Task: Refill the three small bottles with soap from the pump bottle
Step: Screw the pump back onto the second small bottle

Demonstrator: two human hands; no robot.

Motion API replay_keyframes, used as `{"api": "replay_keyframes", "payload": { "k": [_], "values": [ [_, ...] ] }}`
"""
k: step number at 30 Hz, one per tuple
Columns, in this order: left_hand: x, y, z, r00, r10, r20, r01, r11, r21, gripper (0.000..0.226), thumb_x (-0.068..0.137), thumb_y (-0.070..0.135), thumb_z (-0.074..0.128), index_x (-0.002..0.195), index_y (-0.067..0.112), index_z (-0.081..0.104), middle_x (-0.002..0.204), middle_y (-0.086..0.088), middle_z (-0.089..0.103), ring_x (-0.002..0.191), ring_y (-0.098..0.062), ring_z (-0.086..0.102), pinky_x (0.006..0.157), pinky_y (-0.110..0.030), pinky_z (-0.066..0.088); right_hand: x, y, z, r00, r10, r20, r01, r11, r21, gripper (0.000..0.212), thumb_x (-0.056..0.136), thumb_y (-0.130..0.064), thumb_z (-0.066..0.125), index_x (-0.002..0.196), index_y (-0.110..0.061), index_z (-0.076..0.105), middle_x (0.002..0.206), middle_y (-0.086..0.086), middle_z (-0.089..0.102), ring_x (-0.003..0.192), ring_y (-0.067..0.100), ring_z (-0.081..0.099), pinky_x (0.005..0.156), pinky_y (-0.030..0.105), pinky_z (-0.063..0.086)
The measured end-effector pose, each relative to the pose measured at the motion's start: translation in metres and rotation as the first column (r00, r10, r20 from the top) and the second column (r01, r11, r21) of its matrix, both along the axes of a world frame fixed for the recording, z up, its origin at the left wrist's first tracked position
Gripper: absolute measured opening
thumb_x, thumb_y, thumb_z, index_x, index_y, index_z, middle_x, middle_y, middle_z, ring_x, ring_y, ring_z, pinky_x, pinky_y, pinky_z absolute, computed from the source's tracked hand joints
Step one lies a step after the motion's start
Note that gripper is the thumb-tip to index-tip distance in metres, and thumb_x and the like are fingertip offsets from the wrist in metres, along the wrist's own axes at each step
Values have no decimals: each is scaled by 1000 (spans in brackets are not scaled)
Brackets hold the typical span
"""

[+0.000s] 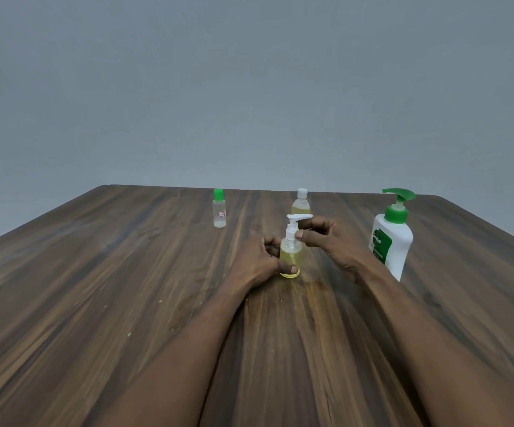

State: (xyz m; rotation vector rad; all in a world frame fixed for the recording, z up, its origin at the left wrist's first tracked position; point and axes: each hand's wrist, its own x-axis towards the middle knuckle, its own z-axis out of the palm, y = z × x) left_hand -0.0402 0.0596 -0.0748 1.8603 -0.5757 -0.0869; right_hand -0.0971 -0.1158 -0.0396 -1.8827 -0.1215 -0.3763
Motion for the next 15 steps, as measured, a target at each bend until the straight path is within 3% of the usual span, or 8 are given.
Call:
{"api": "replay_keyframes", "payload": {
  "k": [5, 7, 9, 10, 11, 13, 15],
  "values": [
    [0, 0, -1, 1000, 9, 14, -9, 1000, 9, 36, 57, 7, 95, 79, 23, 71, 77, 2, 77, 68, -6, 70, 65, -22, 55, 5, 5, -3, 997, -63, 53, 67, 995, -69, 22, 83, -21, 78, 102, -10, 73, 91, 18, 66, 81, 23, 53, 82, 45, 47],
    [0, -1, -1, 1000, 11, 19, -12, 1000, 10, 35, 58, 7, 94, 81, 21, 72, 82, -3, 78, 72, -13, 73, 70, -30, 56, 6, 5, -5, 997, -55, 47, 58, 996, -65, 23, 82, -23, 79, 102, -13, 73, 85, 6, 65, 79, 22, 50, 80, 42, 47],
    [0, -1, -1, 999, 23, 22, -23, 1000, 13, 35, 59, 7, 94, 86, 15, 73, 86, -7, 78, 80, -23, 75, 74, -37, 58, 7, 7, -6, 999, -22, 34, 24, 998, -62, 23, 84, -23, 78, 106, -23, 72, 78, -16, 66, 80, 19, 50, 79, 30, 47],
    [0, 0, 0, 999, 29, 23, -29, 999, 17, 37, 59, 7, 94, 89, 13, 74, 88, -9, 78, 84, -27, 75, 76, -39, 58, 8, 8, -7, 999, -13, 39, 16, 997, -74, 24, 86, -22, 76, 109, -26, 71, 79, -19, 67, 81, 19, 51, 78, 25, 47],
    [0, 0, 0, 999, 32, 25, -33, 999, 22, 38, 59, 7, 93, 92, 11, 74, 89, -9, 78, 85, -28, 74, 77, -39, 58, 9, 8, -9, 999, -19, 47, 23, 997, -78, 24, 86, -21, 76, 110, -26, 72, 83, -14, 70, 82, 19, 52, 79, 28, 48],
    [-1, -1, -1, 999, 31, 25, -32, 999, 22, 37, 59, 7, 93, 91, 12, 74, 86, -5, 78, 78, -20, 74, 72, -35, 57, 11, 10, -9, 995, -76, 70, 81, 993, -81, 18, 84, -20, 78, 101, -16, 75, 91, 12, 71, 80, 21, 52, 78, 39, 47],
    [-3, -1, 0, 999, 32, 23, -32, 999, 16, 34, 59, 8, 93, 86, 17, 74, 78, 4, 77, 67, -6, 70, 64, -25, 54, 12, 12, -9, 986, -133, 97, 141, 987, -79, 19, 81, -20, 80, 91, -6, 73, 85, 22, 65, 75, 20, 52, 73, 37, 43]
  ]
}}
